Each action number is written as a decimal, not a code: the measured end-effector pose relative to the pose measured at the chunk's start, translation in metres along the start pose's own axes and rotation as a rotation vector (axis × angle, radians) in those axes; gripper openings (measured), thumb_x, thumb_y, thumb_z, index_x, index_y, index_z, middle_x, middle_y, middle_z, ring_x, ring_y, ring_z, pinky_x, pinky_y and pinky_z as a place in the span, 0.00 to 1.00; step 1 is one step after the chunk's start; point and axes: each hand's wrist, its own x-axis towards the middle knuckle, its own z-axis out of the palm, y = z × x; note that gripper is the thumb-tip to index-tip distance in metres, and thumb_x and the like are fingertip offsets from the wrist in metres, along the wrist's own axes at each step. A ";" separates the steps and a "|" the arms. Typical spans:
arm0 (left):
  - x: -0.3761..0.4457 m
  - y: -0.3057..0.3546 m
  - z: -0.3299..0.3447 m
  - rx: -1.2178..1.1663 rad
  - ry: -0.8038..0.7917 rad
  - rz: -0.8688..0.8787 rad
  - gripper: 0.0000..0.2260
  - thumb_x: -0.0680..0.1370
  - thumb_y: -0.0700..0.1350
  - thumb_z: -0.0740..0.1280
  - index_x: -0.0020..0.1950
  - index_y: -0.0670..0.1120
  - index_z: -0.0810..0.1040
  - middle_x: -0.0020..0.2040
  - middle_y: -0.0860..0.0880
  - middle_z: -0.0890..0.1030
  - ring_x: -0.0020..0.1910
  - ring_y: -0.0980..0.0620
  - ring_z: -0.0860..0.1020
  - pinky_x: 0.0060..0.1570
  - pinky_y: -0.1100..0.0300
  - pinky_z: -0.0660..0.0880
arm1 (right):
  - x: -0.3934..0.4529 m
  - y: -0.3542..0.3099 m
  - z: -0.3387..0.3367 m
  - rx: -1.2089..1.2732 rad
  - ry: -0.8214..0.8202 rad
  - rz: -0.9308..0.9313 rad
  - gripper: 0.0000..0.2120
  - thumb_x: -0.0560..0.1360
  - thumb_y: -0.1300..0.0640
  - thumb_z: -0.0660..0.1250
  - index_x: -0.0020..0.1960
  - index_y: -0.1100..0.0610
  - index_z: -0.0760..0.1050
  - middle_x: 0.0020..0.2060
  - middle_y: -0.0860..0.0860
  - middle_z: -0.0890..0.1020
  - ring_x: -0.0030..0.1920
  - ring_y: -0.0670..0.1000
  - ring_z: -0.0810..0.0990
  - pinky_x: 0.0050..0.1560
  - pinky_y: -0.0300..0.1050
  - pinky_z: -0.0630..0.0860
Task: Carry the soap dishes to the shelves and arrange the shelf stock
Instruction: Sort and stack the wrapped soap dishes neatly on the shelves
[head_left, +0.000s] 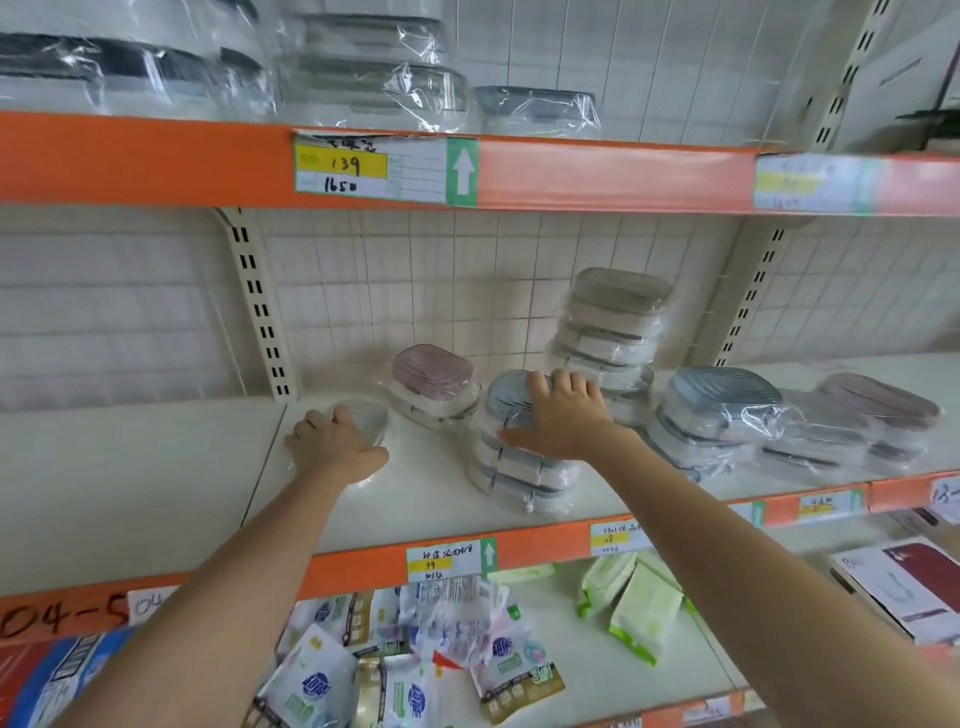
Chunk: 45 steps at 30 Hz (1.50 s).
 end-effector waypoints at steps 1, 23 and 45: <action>-0.003 0.003 0.001 0.012 0.009 -0.002 0.33 0.71 0.57 0.68 0.69 0.42 0.60 0.65 0.38 0.66 0.64 0.39 0.67 0.61 0.52 0.66 | -0.001 0.001 -0.001 0.010 -0.002 -0.002 0.41 0.72 0.31 0.60 0.73 0.58 0.55 0.68 0.59 0.65 0.69 0.60 0.63 0.69 0.53 0.58; -0.212 -0.047 -0.228 -0.136 -0.411 0.596 0.40 0.66 0.52 0.78 0.72 0.43 0.63 0.58 0.50 0.63 0.64 0.51 0.66 0.61 0.62 0.65 | -0.196 -0.014 -0.178 0.186 -0.131 0.005 0.47 0.61 0.30 0.70 0.68 0.58 0.61 0.62 0.56 0.65 0.65 0.57 0.62 0.67 0.50 0.61; -0.119 0.021 -0.426 -0.160 -0.093 0.614 0.44 0.70 0.49 0.75 0.78 0.47 0.53 0.76 0.51 0.55 0.75 0.53 0.54 0.72 0.58 0.56 | -0.025 0.040 -0.324 0.193 0.064 -0.117 0.47 0.63 0.34 0.73 0.73 0.54 0.59 0.64 0.53 0.64 0.66 0.55 0.62 0.67 0.50 0.60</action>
